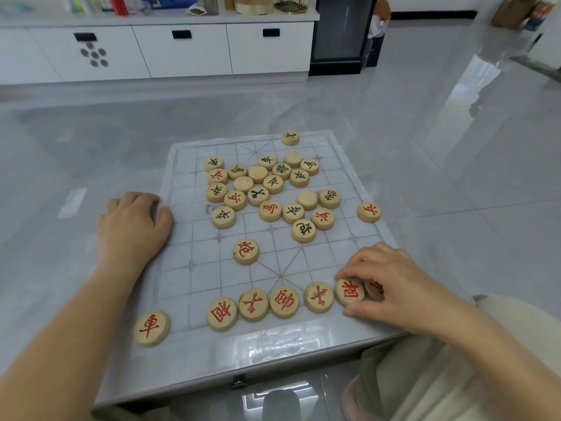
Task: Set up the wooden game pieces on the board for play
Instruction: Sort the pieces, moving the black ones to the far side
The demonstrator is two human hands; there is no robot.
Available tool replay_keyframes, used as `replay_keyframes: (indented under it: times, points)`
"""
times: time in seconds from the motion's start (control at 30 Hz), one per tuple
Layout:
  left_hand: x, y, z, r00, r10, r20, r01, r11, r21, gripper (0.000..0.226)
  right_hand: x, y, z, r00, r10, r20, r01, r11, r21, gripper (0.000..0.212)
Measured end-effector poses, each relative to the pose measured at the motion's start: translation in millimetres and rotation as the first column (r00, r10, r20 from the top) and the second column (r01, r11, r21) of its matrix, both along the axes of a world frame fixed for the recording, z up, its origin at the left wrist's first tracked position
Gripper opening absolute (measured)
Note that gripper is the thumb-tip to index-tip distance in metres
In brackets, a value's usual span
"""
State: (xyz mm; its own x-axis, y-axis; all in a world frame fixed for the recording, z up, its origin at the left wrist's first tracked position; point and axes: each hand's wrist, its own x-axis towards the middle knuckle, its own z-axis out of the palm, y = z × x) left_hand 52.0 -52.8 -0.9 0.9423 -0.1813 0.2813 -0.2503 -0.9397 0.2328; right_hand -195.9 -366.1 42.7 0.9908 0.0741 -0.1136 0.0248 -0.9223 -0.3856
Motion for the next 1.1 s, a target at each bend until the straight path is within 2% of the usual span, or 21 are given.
replay_keyframes:
  times: [0.13,0.23,0.4,0.6,0.7,0.83,0.9,1.0,1.1]
  points:
    - [-2,-2,3,1.0,0.007,-0.022,-0.008,1.0,-0.015,0.056,-1,1,1,1.0,0.004,-0.006,-0.005,1.0,-0.021,0.07]
    - [-5,-2,6,0.999,0.008,-0.037,-0.009,1.0,-0.013,0.055,-3,10,6,1.0,0.008,0.016,-0.008,1.0,0.03,0.078]
    - [-8,-4,9,0.998,0.0,-0.057,-0.001,1.0,-0.019,0.052,2,46,10,0.993,0.053,0.107,-0.065,0.991,0.113,0.061]
    - [-13,-4,12,0.995,-0.015,-0.103,0.008,0.998,-0.069,0.05,24,70,14,0.987,0.099,0.127,-0.116,0.984,0.134,0.064]
    - [-10,0,10,0.99,-0.037,-0.139,0.014,0.986,-0.163,0.047,28,81,11,0.98,0.181,0.088,-0.191,0.974,0.12,0.064]
    - [-7,7,14,0.986,-0.105,-0.127,0.033,0.882,-0.47,0.041,32,95,6,0.977,0.203,0.069,-0.21,0.969,0.129,0.069]
    - [-10,8,18,0.984,-0.095,-0.148,0.003,0.851,-0.524,0.043,35,100,5,0.976,0.207,0.071,-0.215,0.967,0.135,0.067]
    - [-14,11,22,0.955,-0.195,-0.224,0.055,0.857,-0.513,0.045,45,96,11,0.985,0.148,0.093,-0.159,0.978,0.137,0.06]
    - [-24,15,28,0.913,-0.297,-0.281,0.1,0.828,-0.552,0.027,59,79,18,0.988,-0.004,0.157,-0.015,0.993,0.118,0.064]
